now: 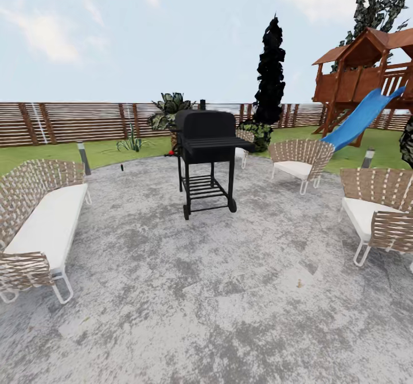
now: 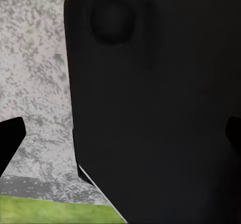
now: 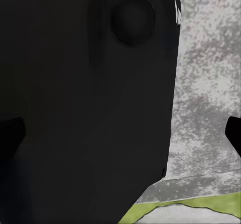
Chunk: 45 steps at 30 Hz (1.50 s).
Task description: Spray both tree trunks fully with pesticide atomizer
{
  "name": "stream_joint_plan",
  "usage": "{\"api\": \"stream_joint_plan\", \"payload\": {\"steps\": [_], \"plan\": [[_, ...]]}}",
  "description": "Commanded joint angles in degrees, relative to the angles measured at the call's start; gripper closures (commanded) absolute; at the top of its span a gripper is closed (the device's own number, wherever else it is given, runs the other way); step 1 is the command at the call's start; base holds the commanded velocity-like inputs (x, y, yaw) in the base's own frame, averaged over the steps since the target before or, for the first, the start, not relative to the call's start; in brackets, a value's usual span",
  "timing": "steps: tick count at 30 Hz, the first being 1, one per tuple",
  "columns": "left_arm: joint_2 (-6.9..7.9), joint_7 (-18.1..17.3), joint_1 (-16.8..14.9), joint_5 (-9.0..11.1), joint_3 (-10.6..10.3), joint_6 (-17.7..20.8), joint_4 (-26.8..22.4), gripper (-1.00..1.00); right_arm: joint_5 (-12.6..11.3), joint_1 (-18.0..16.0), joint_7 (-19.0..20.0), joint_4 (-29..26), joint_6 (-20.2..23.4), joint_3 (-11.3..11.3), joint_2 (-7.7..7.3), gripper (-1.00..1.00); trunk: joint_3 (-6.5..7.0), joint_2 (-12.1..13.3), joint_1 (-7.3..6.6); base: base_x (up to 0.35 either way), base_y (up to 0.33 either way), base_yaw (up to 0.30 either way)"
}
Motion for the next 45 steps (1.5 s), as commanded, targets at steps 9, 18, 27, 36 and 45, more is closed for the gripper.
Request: {"api": "stream_joint_plan", "payload": {"steps": [9,18,27,36,45], "plan": [[-0.39,-0.43,-0.02,0.14,0.07,-0.33,-0.54,-1.0,0.18,-0.06,-0.26,-1.98,-0.13,0.01,1.88,-1.0,-0.03,-0.01,0.0,0.0,0.0,0.0],[-0.26,-0.45,0.0,0.09,0.09,-3.07,-0.61,-1.0,0.02,-0.1,-0.2,-2.64,-0.17,-0.19,2.24,-1.0,-0.03,-0.01,0.0,0.0,0.0,0.0],[0.24,-0.18,-1.68,0.58,0.5,-5.95,-2.86,-1.0,0.27,-0.23,-0.35,-4.77,-2.44,-0.14,0.86,-1.0,-0.03,-0.01,0.0,0.0,0.0,0.0],[0.46,0.17,-6.38,0.4,0.48,-16.0,-18.15,-1.0,0.23,-2.55,-0.35,-31.28,-9.26,-0.26,-0.54,-1.0,-0.03,-0.01,0.0,0.0,0.0,0.0],[0.83,2.43,-13.9,0.53,0.67,-17.78,-18.55,-1.0,0.16,-6.5,-0.33,-29.71,-20.11,-0.43,-3.01,-1.0,-0.03,-0.01,0.0,0.0,0.0,0.0]]}}
